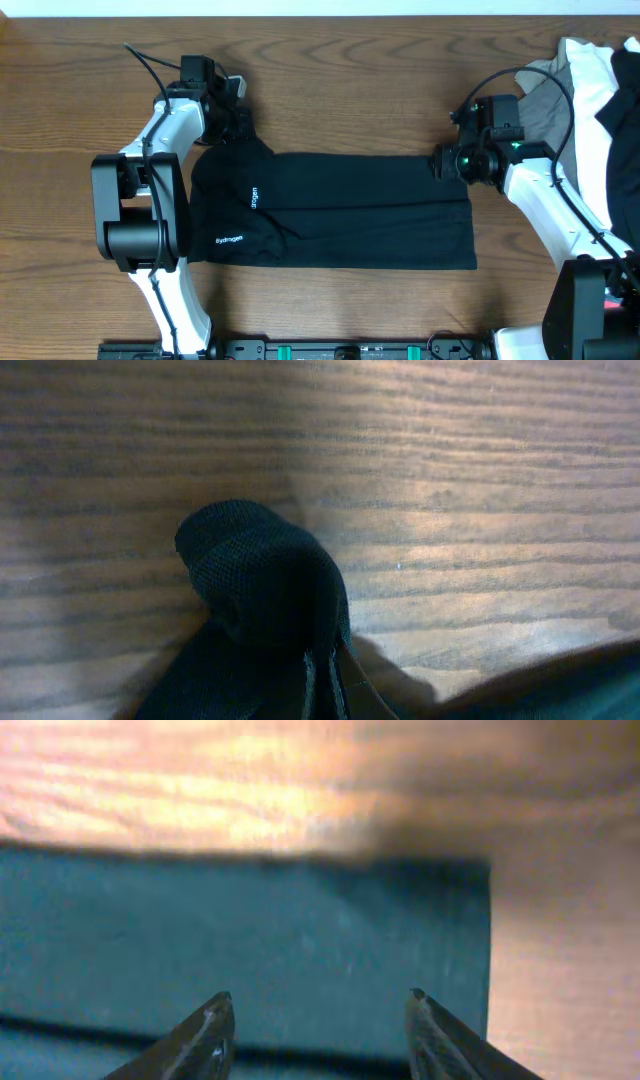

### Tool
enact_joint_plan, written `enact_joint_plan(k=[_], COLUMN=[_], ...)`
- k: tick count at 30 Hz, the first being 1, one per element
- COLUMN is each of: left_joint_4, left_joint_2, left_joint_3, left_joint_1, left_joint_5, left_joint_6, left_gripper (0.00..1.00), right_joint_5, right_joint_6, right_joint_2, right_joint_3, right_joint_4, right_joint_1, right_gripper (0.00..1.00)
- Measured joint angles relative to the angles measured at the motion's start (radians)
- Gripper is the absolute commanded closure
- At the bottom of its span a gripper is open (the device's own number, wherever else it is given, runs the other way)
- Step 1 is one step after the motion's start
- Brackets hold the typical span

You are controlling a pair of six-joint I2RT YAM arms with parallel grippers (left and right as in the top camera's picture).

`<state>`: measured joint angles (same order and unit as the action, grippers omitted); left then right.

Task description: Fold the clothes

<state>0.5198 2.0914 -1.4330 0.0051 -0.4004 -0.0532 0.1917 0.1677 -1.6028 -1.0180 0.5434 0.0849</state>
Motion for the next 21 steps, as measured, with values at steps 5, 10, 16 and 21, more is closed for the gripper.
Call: enact_joint_plan(k=[5,10,16,21], left_joint_4=[0.023,0.024,0.026,0.027], left_joint_2=[0.000,0.000,0.000,0.000], left_joint_3=[0.000,0.000,0.000,0.000], left_joint_1=[0.000,0.000,0.000,0.000], left_joint_5=[0.000,0.000,0.000,0.000], left_joint_6=[0.000,0.002,0.004,0.004], left_gripper=[0.94,0.94,0.94,0.94], right_joint_5=[0.026,0.032,0.037,0.040], right_joint_6=[0.001,0.002,0.003,0.008], right_joint_2=[-0.001,-0.032,-0.150,-0.246], right_joint_3=[0.000,0.000,0.000,0.000], right_joint_4=[-0.074,-0.119,-0.187,-0.244], right_joint_1=[-0.029,-0.074,-0.088,-0.087], right_gripper=[0.41,0.42,0.41,0.41])
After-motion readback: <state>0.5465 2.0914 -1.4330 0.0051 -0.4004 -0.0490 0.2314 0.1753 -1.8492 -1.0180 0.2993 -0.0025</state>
